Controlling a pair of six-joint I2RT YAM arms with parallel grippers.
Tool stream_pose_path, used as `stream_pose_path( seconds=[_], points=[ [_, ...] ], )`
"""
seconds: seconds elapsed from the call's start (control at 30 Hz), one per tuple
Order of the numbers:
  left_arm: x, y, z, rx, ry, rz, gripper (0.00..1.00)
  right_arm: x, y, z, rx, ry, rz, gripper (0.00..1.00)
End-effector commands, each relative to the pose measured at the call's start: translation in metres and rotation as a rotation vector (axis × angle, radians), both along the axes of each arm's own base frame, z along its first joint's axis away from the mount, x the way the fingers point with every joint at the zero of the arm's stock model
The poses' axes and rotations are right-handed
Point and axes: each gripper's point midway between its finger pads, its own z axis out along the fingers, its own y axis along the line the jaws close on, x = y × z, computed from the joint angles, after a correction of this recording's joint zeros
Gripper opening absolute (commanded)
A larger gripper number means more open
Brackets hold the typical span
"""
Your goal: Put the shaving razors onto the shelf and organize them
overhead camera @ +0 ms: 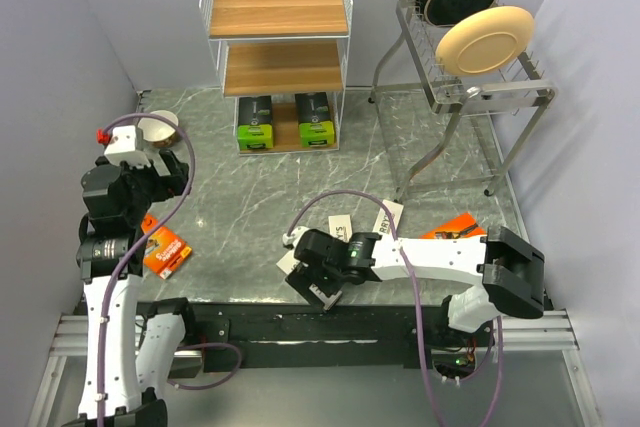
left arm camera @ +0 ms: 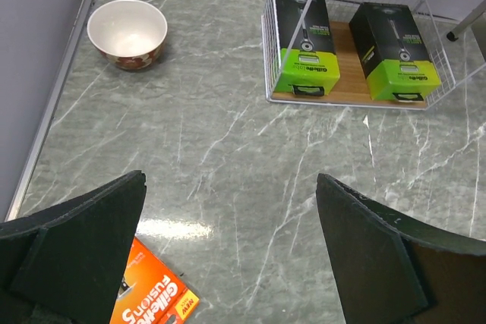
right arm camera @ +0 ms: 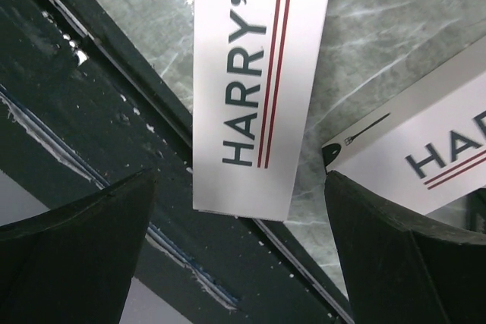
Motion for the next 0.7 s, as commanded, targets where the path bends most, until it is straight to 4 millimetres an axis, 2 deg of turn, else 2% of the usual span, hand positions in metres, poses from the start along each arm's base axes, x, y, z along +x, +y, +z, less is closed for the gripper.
stream_pose_path(
  seconds=[0.0,0.17,0.33,0.6,0.67],
  points=[
    [-0.003,-0.002,0.019,-0.016,-0.063,-0.005,1.0,-0.011,0.001,-0.006,0.012,0.061,-0.008,0.97],
    [-0.004,-0.001,0.014,-0.025,-0.053,-0.002,0.99,-0.018,0.003,-0.015,0.003,0.097,0.013,0.91],
    [-0.004,0.0,0.013,-0.035,-0.053,0.001,0.99,-0.026,-0.002,-0.022,-0.03,0.115,0.008,0.91],
    [-0.006,-0.001,0.012,-0.044,-0.053,0.002,1.0,-0.018,-0.008,-0.035,-0.07,0.086,-0.034,0.86],
    [-0.007,-0.001,0.01,-0.049,-0.052,0.003,0.99,-0.011,-0.009,-0.036,-0.075,0.047,-0.047,0.85]
  ],
)
